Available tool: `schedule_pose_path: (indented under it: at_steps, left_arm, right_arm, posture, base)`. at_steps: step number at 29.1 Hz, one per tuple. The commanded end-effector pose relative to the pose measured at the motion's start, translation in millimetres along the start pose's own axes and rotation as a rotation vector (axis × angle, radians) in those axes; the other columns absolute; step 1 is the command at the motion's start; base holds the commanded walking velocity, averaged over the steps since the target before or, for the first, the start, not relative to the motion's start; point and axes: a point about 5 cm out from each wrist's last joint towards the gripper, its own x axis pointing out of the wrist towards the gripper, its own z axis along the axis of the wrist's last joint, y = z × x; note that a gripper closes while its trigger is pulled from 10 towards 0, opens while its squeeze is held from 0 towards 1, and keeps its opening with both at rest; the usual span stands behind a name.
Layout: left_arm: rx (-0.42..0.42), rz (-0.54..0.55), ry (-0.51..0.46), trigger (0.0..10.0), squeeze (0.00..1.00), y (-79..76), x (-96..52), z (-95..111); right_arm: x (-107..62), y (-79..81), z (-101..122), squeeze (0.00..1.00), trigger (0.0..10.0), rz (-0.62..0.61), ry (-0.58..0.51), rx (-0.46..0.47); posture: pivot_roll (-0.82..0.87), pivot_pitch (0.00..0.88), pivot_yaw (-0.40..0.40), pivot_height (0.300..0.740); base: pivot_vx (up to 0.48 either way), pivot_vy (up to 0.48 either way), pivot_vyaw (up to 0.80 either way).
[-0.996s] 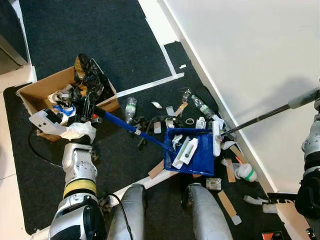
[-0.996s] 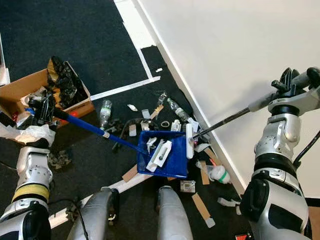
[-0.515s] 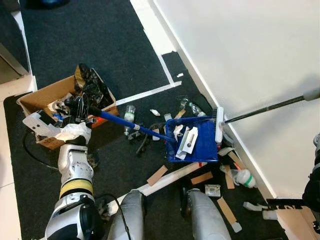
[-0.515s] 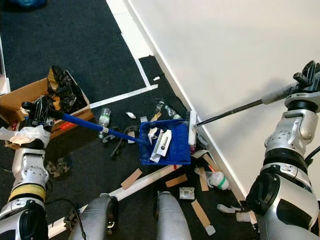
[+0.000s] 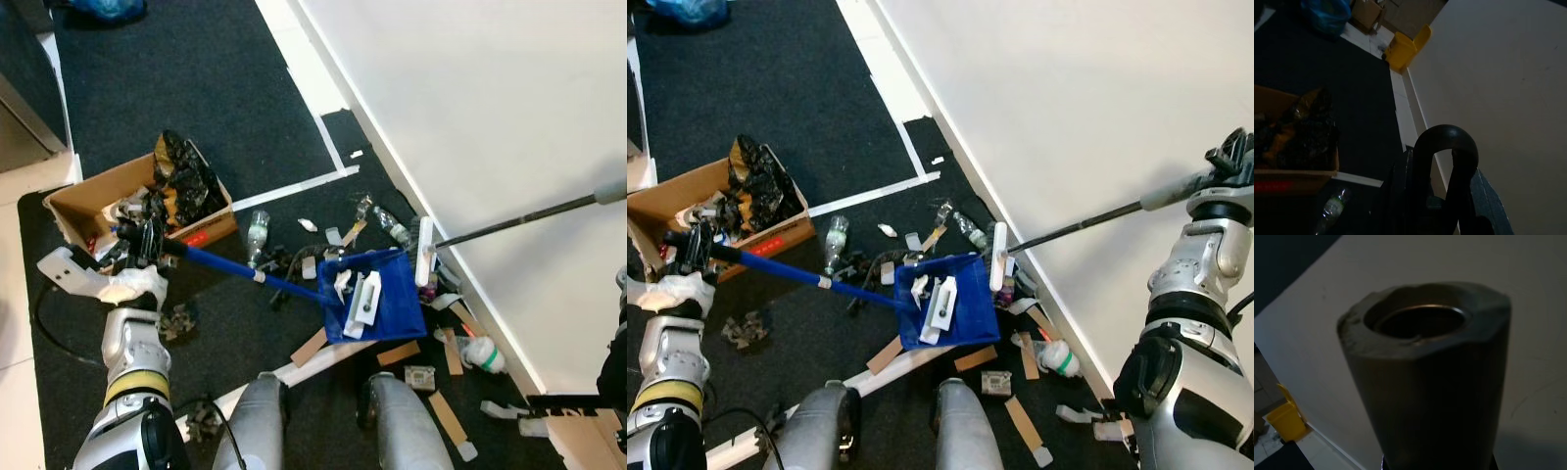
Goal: Sweep floor
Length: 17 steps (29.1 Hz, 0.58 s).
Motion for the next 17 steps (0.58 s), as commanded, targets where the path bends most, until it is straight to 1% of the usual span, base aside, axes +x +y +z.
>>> schedule_pose_path:
  at_steps: [1,2,4,7,8,11,13,14,16,17]
  left_arm:
    - [-0.018,0.011,0.021,10.0,0.0,3.2,-4.8,-3.9]
    - [-0.017,0.015,0.024,10.0,0.0,4.7,-5.8,-3.6]
    - [-0.012,0.028,0.025,10.0,0.0,8.8,-8.1,-1.5]
    - [0.012,0.05,0.012,10.0,0.0,17.3,-13.3,6.9]
    - [0.012,0.05,0.012,10.0,0.0,17.3,-13.3,6.9]
    - [0.036,0.069,-0.008,10.0,0.0,26.2,-18.4,17.9]
    - [0.062,0.085,-0.03,10.0,0.0,32.6,-20.6,29.3]
    - [0.062,0.085,-0.03,10.0,0.0,32.6,-20.6,29.3]
    - [0.083,0.093,-0.059,10.0,0.0,36.4,-20.3,40.6]
    - [0.087,0.089,-0.08,10.0,0.0,36.0,-18.2,45.9]
  right_arm:
    - [2.9,-7.2,11.2,0.0,10.0,-0.03,-0.051,0.013]
    - [3.0,-6.9,11.0,0.0,10.0,-0.025,-0.048,0.008]
    - [3.1,-5.8,9.8,0.0,10.0,-0.005,-0.028,-0.045]
    - [2.0,-2.8,8.1,0.0,10.0,0.052,0.001,-0.182]
    - [2.0,-2.8,8.1,0.0,10.0,0.052,0.001,-0.182]
    - [0.0,-2.0,5.8,0.0,10.0,0.077,0.018,-0.257]
    - [-2.5,-1.8,1.8,0.0,10.0,0.085,0.032,-0.273]
    - [-2.5,-1.8,1.8,0.0,10.0,0.085,0.032,-0.273]
    - [-6.0,-1.5,-5.9,0.0,10.0,0.088,0.064,-0.258]
    - [-9.0,-0.5,-12.7,0.0,10.0,0.092,0.094,-0.252]
  posture:
    - [0.14,0.119,-0.071,0.74]
    - [0.14,0.119,-0.071,0.74]
    - [0.14,0.116,-0.073,0.74]
    - [0.14,0.103,-0.077,0.74]
    - [0.14,0.103,-0.077,0.74]
    - [0.14,0.103,-0.077,0.74]
    - [0.14,0.103,-0.077,0.74]
    - [0.14,0.103,-0.077,0.74]
    - [0.16,0.102,-0.083,0.74]
    - [0.16,0.102,-0.083,0.74]
  base:
    - [0.0,0.0,0.0]
    - [0.0,0.0,0.0]
    - [0.0,0.0,0.0]
    - [0.0,0.0,0.0]
    - [0.0,0.0,0.0]
    - [0.0,0.0,0.0]
    - [0.0,0.0,0.0]
    - [0.0,0.0,0.0]
    - [0.0,0.0,0.0]
    - [0.0,0.0,0.0]
